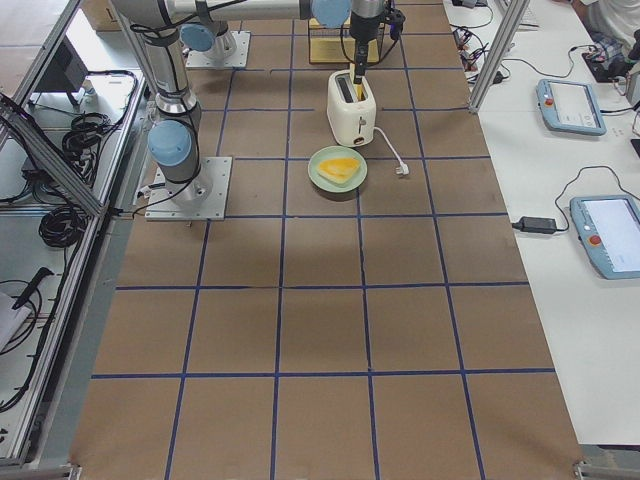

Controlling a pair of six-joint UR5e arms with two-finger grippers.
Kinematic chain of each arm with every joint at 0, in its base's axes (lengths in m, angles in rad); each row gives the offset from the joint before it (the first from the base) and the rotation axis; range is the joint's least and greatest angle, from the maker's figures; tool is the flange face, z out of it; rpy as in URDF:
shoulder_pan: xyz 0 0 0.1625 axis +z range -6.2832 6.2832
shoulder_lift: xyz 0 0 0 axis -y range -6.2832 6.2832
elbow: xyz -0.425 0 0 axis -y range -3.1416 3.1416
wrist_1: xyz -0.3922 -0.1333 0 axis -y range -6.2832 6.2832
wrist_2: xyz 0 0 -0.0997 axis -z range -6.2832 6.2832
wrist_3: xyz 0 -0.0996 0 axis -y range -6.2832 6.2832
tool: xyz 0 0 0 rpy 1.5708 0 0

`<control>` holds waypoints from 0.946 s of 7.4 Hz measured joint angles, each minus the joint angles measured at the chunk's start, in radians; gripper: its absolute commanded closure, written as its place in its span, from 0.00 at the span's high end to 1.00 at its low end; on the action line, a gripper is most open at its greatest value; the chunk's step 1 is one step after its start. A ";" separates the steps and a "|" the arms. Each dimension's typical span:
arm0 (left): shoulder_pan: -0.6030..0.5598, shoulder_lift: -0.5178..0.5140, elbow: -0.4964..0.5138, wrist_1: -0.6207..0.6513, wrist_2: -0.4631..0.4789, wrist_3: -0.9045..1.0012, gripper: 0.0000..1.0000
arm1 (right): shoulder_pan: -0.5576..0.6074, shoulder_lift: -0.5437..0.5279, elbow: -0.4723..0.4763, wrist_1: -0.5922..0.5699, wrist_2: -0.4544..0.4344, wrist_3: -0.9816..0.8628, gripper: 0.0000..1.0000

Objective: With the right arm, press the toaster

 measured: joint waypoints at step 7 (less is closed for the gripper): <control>0.000 0.000 0.000 0.000 0.000 0.000 1.00 | 0.017 0.001 0.004 -0.015 0.017 -0.006 1.00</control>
